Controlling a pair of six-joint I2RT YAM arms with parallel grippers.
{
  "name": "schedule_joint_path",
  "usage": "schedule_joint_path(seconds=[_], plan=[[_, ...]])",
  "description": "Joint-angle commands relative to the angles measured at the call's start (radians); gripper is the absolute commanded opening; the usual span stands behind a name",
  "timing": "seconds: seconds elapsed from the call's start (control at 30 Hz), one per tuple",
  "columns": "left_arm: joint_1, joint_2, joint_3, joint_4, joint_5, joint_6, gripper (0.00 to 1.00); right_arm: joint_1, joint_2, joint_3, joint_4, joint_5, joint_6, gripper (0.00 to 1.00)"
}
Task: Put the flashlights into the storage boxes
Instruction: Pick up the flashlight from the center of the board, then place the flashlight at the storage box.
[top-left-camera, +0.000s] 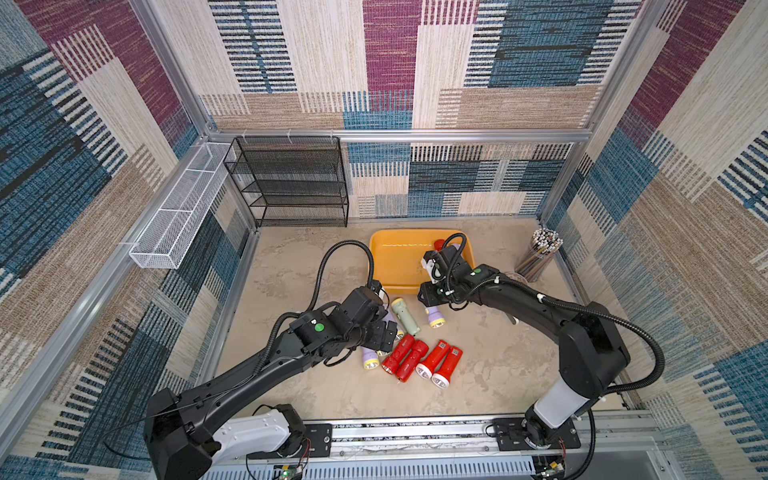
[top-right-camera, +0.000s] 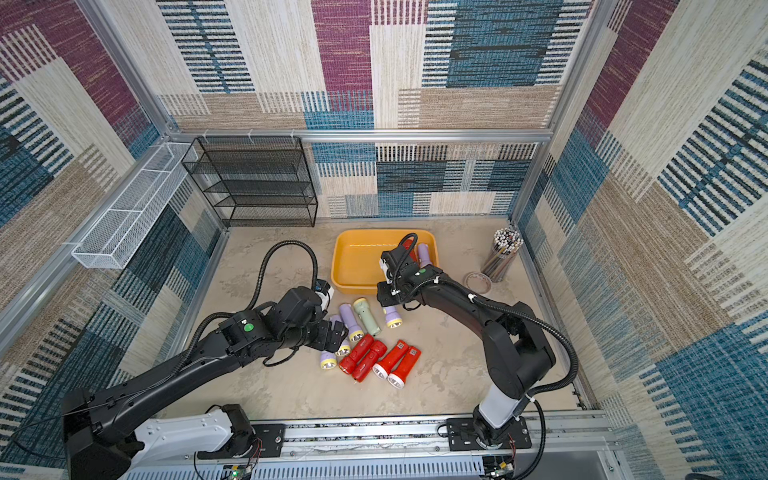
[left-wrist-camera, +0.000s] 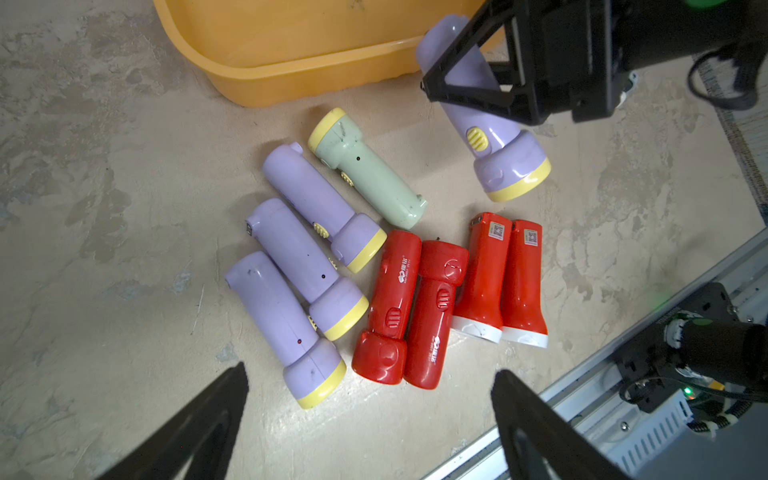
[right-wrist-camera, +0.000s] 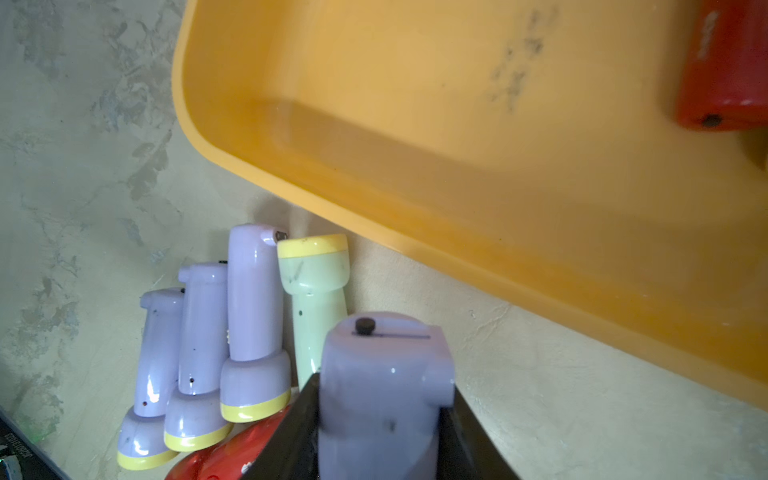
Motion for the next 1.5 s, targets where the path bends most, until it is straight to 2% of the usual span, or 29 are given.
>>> schedule_joint_path(seconds=[0.0, 0.27, 0.67, 0.87, 1.13, 1.27, 1.33, 1.47], plan=[[0.001, 0.008, 0.022, 0.011, -0.014, 0.026, 0.95, 0.001, 0.014, 0.066, -0.027, 0.053, -0.018, 0.43], [0.004, 0.057, 0.079, -0.018, -0.051, 0.058, 0.96, -0.018, 0.205, 0.337, -0.073, 0.106, -0.067, 0.43], [0.025, 0.125, 0.144, -0.023, -0.080, 0.110, 0.96, -0.168, 0.605, 0.853, -0.208, 0.059, -0.129, 0.42], [0.042, 0.189, 0.154, -0.001, -0.057, 0.118, 0.96, -0.214, 0.791, 1.066, -0.313, 0.117, -0.172, 0.42], [0.057, 0.281, 0.192, 0.003, -0.036, 0.129, 0.96, -0.235, 0.874, 1.091, -0.304, 0.145, -0.186, 0.44], [0.060, 0.307, 0.209, 0.002, -0.031, 0.132, 0.95, -0.236, 0.875, 1.069, -0.299, 0.161, -0.189, 0.54], [0.059, 0.314, 0.217, 0.000, -0.028, 0.130, 0.95, -0.236, 0.860, 1.050, -0.286, 0.162, -0.189, 0.62], [0.061, 0.318, 0.233, -0.013, -0.026, 0.126, 0.95, -0.236, 0.804, 1.010, -0.261, 0.165, -0.188, 0.64]])
